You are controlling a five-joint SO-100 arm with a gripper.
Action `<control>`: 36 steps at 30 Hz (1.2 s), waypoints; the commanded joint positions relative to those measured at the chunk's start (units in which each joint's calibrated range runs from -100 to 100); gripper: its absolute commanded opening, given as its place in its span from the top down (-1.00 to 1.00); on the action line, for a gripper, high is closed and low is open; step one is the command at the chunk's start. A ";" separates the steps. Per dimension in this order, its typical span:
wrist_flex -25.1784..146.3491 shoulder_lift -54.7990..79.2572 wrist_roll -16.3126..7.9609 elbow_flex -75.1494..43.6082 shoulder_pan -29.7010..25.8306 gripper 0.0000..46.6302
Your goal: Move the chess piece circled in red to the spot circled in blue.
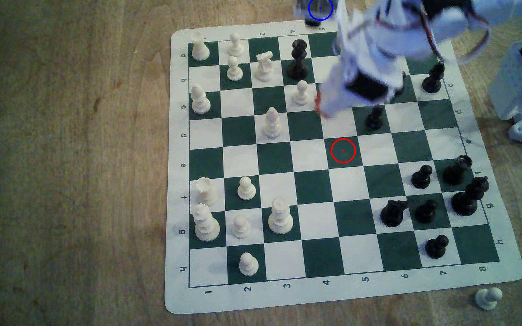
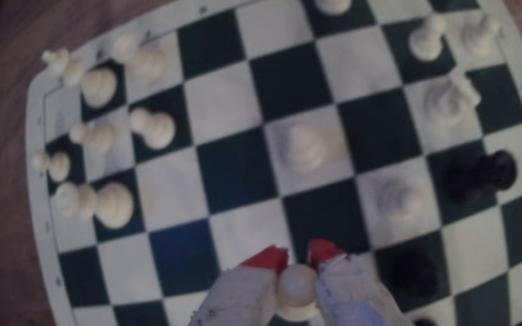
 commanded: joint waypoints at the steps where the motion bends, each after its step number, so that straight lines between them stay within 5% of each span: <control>1: 0.71 -3.52 2.78 -5.19 8.09 0.99; 10: -8.71 -0.72 9.38 -5.83 26.70 0.99; 14: -13.21 2.34 10.65 -4.01 30.46 0.99; 30: -29.84 13.12 13.58 5.78 31.32 0.99; 36: -38.85 16.69 19.10 8.95 31.79 0.99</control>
